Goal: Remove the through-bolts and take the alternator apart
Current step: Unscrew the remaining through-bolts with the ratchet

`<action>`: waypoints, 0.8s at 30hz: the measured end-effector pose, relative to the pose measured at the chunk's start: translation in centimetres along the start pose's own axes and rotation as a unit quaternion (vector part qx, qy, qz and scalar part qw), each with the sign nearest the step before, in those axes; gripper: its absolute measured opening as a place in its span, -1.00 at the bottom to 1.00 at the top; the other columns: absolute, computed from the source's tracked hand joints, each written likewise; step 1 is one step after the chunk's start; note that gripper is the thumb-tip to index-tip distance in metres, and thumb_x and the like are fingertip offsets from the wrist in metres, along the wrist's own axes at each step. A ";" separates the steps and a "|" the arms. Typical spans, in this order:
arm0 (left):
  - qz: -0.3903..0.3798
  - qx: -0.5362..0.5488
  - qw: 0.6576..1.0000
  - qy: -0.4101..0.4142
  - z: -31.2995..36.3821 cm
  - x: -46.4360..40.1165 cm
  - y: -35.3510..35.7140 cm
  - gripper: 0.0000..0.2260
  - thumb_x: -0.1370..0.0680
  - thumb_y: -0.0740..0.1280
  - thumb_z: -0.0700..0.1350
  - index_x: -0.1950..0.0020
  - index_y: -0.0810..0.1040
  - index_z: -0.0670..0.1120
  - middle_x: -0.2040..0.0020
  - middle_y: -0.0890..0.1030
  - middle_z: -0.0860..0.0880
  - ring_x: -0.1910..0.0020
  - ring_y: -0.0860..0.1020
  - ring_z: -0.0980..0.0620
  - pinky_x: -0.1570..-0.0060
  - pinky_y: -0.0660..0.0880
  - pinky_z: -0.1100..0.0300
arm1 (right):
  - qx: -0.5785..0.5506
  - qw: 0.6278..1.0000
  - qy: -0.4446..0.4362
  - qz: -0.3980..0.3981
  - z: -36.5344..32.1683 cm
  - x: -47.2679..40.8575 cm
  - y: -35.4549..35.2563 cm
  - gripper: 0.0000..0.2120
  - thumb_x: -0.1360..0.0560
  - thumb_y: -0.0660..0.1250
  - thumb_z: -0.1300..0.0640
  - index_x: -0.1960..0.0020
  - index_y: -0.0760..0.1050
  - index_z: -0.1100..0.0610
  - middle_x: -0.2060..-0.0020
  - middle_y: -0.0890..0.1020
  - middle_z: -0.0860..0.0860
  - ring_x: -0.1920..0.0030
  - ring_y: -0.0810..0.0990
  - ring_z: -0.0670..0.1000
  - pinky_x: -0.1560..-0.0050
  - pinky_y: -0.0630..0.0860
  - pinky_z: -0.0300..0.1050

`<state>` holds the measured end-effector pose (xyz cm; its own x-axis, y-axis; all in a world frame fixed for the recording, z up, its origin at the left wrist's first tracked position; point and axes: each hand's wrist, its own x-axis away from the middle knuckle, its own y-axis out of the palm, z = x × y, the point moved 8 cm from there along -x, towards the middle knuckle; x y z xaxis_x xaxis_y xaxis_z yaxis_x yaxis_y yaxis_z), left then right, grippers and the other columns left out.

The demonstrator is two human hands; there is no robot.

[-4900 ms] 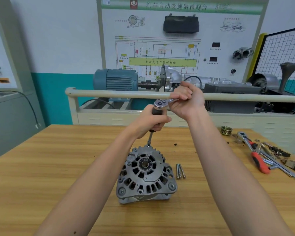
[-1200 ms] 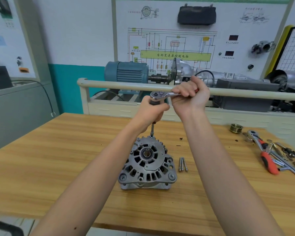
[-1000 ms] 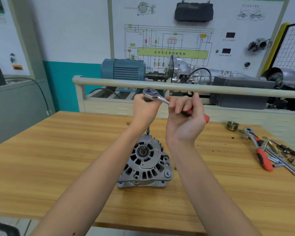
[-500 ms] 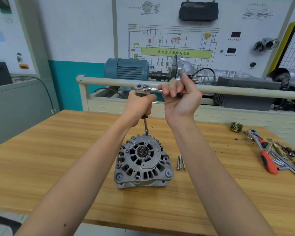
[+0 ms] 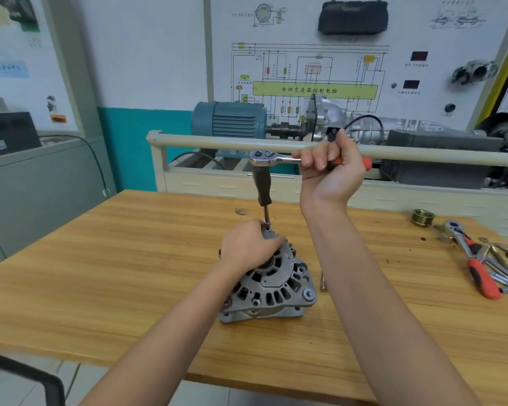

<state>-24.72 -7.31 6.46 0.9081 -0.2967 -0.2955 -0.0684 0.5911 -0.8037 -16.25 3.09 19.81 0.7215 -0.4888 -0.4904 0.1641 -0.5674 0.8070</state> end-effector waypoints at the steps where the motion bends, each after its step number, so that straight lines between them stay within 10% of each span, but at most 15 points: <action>1: -0.015 -0.004 1.000 0.017 0.1 -0.1 -0.1 -0.63 -0.44 0.28 0.25 -0.06 0.49 0.01 0.15 0.57 0.09 0.10 0.57 -0.03 0.29 0.37 0.17 | -0.002 1.000 -0.001 0.005 -0.1 -0.1 -0.2 -0.48 -0.61 0.07 0.20 0.54 0.28 0.09 0.64 0.26 -0.02 0.58 0.33 0.00 0.39 0.47 -0.14; 18: -0.106 0.035 0.984 0.142 1.3 0.4 -0.2 -0.58 -0.47 0.33 0.02 -0.32 0.47 -0.02 -0.15 0.60 0.00 -0.11 0.55 -0.02 -0.06 0.47 0.11 | -0.003 0.999 -0.030 0.036 -2.0 0.6 -1.1 -0.46 -0.60 0.09 0.21 0.56 0.29 0.08 0.63 0.25 -0.02 0.59 0.31 0.00 0.41 0.46 -0.15; 24: -0.105 0.292 0.940 0.141 3.7 -0.3 -3.4 -0.46 -0.41 0.49 -0.05 -0.33 0.40 -0.04 -0.25 0.54 0.02 -0.23 0.49 0.09 -0.29 0.39 0.09 | 0.005 0.999 -0.031 0.025 -1.8 0.4 -1.1 -0.45 -0.61 0.10 0.18 0.57 0.31 0.07 0.64 0.26 -0.04 0.59 0.31 -0.02 0.41 0.45 -0.16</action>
<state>-23.21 -6.45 11.19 0.7257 -0.5905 -0.3530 0.4133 0.7844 -0.4625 -14.93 4.70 19.37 0.6857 -0.5561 -0.4696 0.1226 -0.5477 0.8277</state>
